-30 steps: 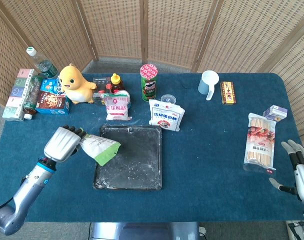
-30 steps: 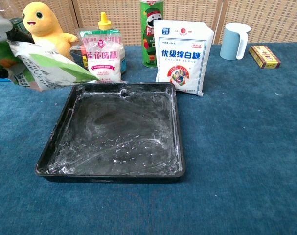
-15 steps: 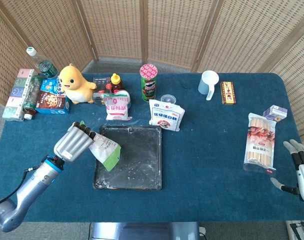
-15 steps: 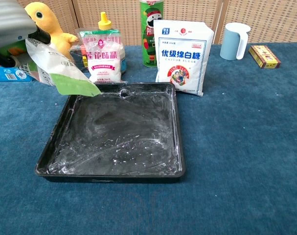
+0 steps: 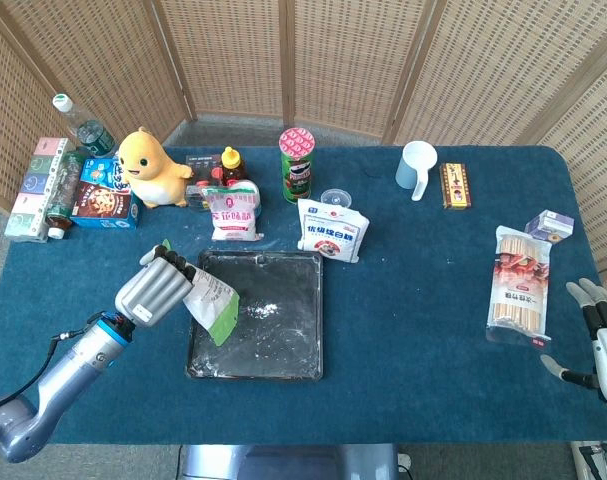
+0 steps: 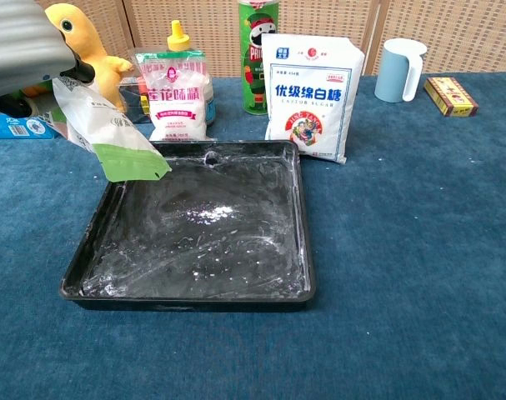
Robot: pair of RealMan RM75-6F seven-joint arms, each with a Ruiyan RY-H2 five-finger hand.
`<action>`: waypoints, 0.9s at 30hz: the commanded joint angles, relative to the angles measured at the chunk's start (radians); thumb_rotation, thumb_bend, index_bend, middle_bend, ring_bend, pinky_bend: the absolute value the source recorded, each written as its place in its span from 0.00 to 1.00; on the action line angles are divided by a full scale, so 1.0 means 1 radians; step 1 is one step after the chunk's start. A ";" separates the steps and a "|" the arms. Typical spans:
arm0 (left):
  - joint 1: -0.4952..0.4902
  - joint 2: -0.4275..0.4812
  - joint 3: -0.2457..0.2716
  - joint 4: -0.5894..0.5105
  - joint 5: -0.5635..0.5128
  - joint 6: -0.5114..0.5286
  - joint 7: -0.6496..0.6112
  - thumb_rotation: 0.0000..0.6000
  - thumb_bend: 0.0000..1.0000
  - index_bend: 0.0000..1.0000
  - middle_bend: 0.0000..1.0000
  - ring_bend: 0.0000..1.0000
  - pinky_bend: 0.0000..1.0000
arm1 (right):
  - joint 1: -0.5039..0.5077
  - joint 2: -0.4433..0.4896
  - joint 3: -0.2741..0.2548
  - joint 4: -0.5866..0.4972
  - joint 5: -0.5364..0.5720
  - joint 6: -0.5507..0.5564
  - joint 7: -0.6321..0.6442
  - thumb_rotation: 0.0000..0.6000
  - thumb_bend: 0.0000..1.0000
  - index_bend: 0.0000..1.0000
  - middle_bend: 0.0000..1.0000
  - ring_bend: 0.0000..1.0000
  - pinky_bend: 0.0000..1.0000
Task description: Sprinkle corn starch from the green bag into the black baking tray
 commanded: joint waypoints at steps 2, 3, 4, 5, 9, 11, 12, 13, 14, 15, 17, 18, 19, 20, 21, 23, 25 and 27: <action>0.020 -0.016 0.003 0.006 -0.033 0.024 -0.086 1.00 0.47 0.64 0.63 0.60 0.62 | 0.000 0.000 0.000 0.000 -0.001 0.000 0.002 1.00 0.05 0.09 0.00 0.00 0.00; 0.029 -0.023 0.004 0.015 -0.038 0.036 -0.126 1.00 0.47 0.64 0.63 0.60 0.62 | 0.000 0.001 0.000 0.001 -0.001 0.000 0.002 1.00 0.05 0.09 0.00 0.00 0.00; 0.037 -0.031 0.005 0.023 -0.043 0.048 -0.166 1.00 0.47 0.64 0.63 0.60 0.62 | 0.000 0.001 0.000 0.001 -0.001 0.000 0.003 1.00 0.05 0.09 0.00 0.00 0.00; 0.050 -0.044 0.006 0.041 -0.050 0.067 -0.231 1.00 0.47 0.64 0.63 0.60 0.62 | 0.000 0.001 0.000 0.001 -0.001 -0.001 0.003 1.00 0.05 0.09 0.00 0.00 0.00; 0.098 -0.104 0.004 0.106 -0.098 0.114 -0.502 1.00 0.47 0.64 0.63 0.60 0.62 | 0.001 -0.001 -0.001 0.001 -0.001 -0.003 -0.001 1.00 0.05 0.09 0.00 0.00 0.00; 0.121 -0.139 0.000 0.153 -0.138 0.119 -0.663 1.00 0.47 0.64 0.64 0.60 0.62 | 0.002 -0.002 -0.001 0.001 0.000 -0.004 -0.004 1.00 0.05 0.09 0.00 0.00 0.00; 0.127 -0.151 -0.001 0.174 -0.147 0.120 -0.705 1.00 0.47 0.64 0.64 0.61 0.62 | 0.002 -0.003 -0.001 0.001 0.000 -0.004 -0.006 1.00 0.05 0.09 0.00 0.00 0.00; 0.134 -0.167 -0.002 0.203 -0.154 0.122 -0.761 1.00 0.47 0.64 0.64 0.61 0.62 | 0.002 -0.003 -0.001 0.001 0.001 -0.004 -0.007 1.00 0.05 0.09 0.00 0.00 0.00; 0.143 -0.186 -0.005 0.228 -0.167 0.127 -0.820 1.00 0.47 0.64 0.64 0.61 0.62 | 0.002 -0.004 -0.001 0.000 0.003 -0.004 -0.009 1.00 0.05 0.09 0.00 0.00 0.00; 0.150 -0.199 -0.008 0.246 -0.175 0.132 -0.859 1.00 0.47 0.64 0.64 0.61 0.62 | 0.002 -0.004 0.000 0.001 0.004 -0.005 -0.009 1.00 0.05 0.09 0.00 0.00 0.00; 0.163 -0.226 -0.010 0.291 -0.177 0.146 -0.934 1.00 0.47 0.64 0.64 0.61 0.62 | 0.002 -0.005 0.000 0.001 0.006 -0.005 -0.012 1.00 0.05 0.09 0.00 0.00 0.00; 0.170 -0.242 -0.011 0.317 -0.180 0.154 -0.979 1.00 0.47 0.64 0.64 0.61 0.62 | 0.003 -0.006 0.000 0.001 0.007 -0.006 -0.013 1.00 0.05 0.09 0.00 0.00 0.00; 0.176 -0.254 -0.013 0.331 -0.184 0.158 -1.013 1.00 0.46 0.64 0.64 0.61 0.61 | 0.004 -0.006 0.000 0.001 0.007 -0.008 -0.014 1.00 0.05 0.09 0.00 0.00 0.00; 0.182 -0.265 -0.016 0.344 -0.190 0.162 -1.049 1.00 0.46 0.64 0.64 0.61 0.60 | 0.004 -0.007 0.000 0.001 0.007 -0.009 -0.015 1.00 0.05 0.09 0.00 0.00 0.00; 0.191 -0.279 -0.021 0.355 -0.203 0.164 -1.095 1.00 0.46 0.64 0.64 0.61 0.60 | 0.005 -0.008 -0.001 0.001 0.006 -0.011 -0.018 1.00 0.05 0.09 0.00 0.00 0.00; 0.205 -0.305 -0.029 0.380 -0.221 0.167 -1.180 1.00 0.45 0.64 0.64 0.61 0.59 | 0.006 -0.009 -0.003 0.000 0.003 -0.011 -0.021 1.00 0.05 0.09 0.00 0.00 0.00; 0.215 -0.331 -0.031 0.420 -0.218 0.182 -1.232 1.00 0.45 0.64 0.64 0.61 0.58 | 0.005 -0.010 -0.003 -0.001 0.003 -0.009 -0.022 1.00 0.05 0.09 0.00 0.00 0.00; 0.222 -0.361 -0.025 0.472 -0.207 0.195 -1.264 1.00 0.42 0.64 0.64 0.61 0.55 | 0.004 -0.010 -0.002 -0.001 0.004 -0.008 -0.022 1.00 0.05 0.09 0.00 0.00 0.00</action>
